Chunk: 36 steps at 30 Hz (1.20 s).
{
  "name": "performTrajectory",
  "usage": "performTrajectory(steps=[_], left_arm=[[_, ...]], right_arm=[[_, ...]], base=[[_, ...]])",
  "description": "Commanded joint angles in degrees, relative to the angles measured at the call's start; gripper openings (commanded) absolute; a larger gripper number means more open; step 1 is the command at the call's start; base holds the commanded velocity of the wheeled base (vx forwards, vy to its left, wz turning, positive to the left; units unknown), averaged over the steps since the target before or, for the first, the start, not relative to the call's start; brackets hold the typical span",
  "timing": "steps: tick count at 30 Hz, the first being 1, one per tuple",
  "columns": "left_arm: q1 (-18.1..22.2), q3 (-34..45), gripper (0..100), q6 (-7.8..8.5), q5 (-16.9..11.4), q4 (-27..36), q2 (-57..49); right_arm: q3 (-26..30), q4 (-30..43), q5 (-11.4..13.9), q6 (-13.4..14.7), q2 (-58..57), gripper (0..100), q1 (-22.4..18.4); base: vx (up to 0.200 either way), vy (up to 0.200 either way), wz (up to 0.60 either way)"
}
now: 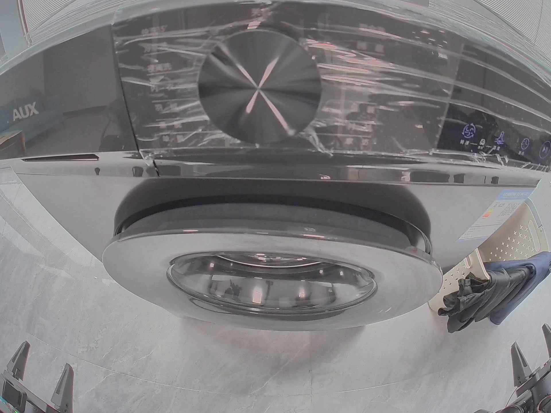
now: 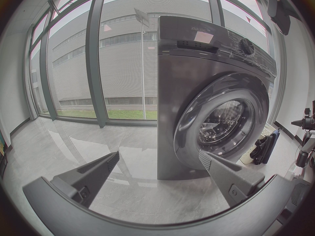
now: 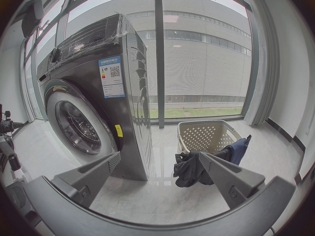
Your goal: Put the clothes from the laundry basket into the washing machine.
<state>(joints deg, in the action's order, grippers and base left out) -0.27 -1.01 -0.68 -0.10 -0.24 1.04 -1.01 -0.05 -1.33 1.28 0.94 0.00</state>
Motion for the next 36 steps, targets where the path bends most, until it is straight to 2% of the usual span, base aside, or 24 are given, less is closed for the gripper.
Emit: performTrajectory(steps=[1,3,4,6,7,8,10,14,18,20,21,22,23,24,28,29,30,32,33,34,36], left_arm=[[0.0,1.0,100,-0.02,0.0,0.0,-0.9],[0.0,1.0,100,-0.02,0.0,0.0,-0.9],[0.0,1.0,100,-0.11,0.0,0.0,-0.9],[0.0,1.0,100,-0.11,-0.2,0.0,-0.9],[0.0,1.0,100,-0.11,-0.1,0.0,-0.9],[0.0,1.0,100,-0.11,-0.1,0.0,-0.9],[0.0,1.0,100,-0.11,-0.1,0.0,-0.9],[0.0,1.0,100,-0.11,-0.2,0.0,-0.9],[0.0,1.0,100,-0.20,-0.2,0.0,-0.9],[0.0,1.0,100,-0.20,-0.3,0.0,-0.9],[0.0,1.0,100,-0.20,-0.3,0.0,-0.9],[0.0,1.0,100,-0.20,-0.3,0.0,-0.9],[0.0,1.0,100,-0.20,-0.3,0.0,-0.9],[0.0,1.0,100,-0.20,-0.3,0.0,-0.9],[0.0,1.0,100,-0.20,-0.3,0.0,-0.9],[0.0,1.0,100,-0.20,-0.3,0.0,-0.9],[0.0,1.0,100,-0.20,-0.3,0.0,-0.9],[0.0,1.0,100,-0.20,-0.3,0.0,-0.9],[0.0,1.0,100,-0.20,-0.3,0.0,-0.9],[0.0,1.0,100,-0.20,-0.3,0.0,-0.9],[0.0,1.0,100,-0.20,-0.3,0.0,-0.9]], right_arm=[[1.0,-0.3,-0.2,0.1,-0.8,100,0.0],[-1.2,-4.3,0.3,1.1,-0.5,100,-0.2],[-4.5,-6.3,0.4,1.4,0.5,100,-0.4],[-8.7,-6.7,1.2,1.2,3.5,100,-1.2],[-10.1,-6.2,2.5,1.1,4.9,100,-1.3],[-10.4,-5.3,4.5,1.0,6.3,100,-1.3],[-10.7,-1.9,10.6,0.7,10.0,100,-1.3],[-10.8,2.5,20.2,-0.8,20.9,100,-0.9],[-10.9,1.9,27.7,-6.6,30.2,100,1.0],[-10.9,1.0,29.5,-7.6,33.1,100,3.1],[-10.9,-0.1,29.7,-7.6,34.9,100,5.1],[-10.9,-0.1,29.7,-7.6,34.9,100,5.1],[-11.2,-3.8,29.3,-7.1,39.1,100,8.9],[-11.4,-5.4,28.9,-6.5,40.5,100,9.5],[-12.6,-12.4,25.0,-0.1,46.3,100,12.0],[-13.6,-14.8,23.3,3.4,48.6,100,15.5],[-13.9,-15.6,22.5,4.9,49.6,100,17.3],[-14.5,-17.5,19.3,7.9,51.8,100,22.6],[-14.5,-17.5,19.3,7.9,51.8,100,22.6],[-14.7,-18.7,15.6,9.1,54.7,100,27.9],[-14.7,-19.6,13.0,9.2,58.0,100,30.7]], base=[[0.000,0.000,0.00],[0.000,0.000,0.00],[0.000,0.000,0.00],[0.000,0.000,0.00],[0.000,0.000,0.00],[0.000,0.000,0.00],[0.000,0.000,0.00],[0.000,0.000,0.00],[0.000,0.000,0.00],[0.000,0.000,0.00],[0.000,0.000,0.00],[0.000,0.000,0.00],[0.000,0.000,0.00],[0.000,0.000,0.00],[0.000,0.000,0.00],[0.000,0.000,0.00],[0.000,0.000,0.00],[0.000,0.000,0.00],[0.000,0.000,0.00],[0.000,0.000,0.00],[0.000,0.000,0.00]])
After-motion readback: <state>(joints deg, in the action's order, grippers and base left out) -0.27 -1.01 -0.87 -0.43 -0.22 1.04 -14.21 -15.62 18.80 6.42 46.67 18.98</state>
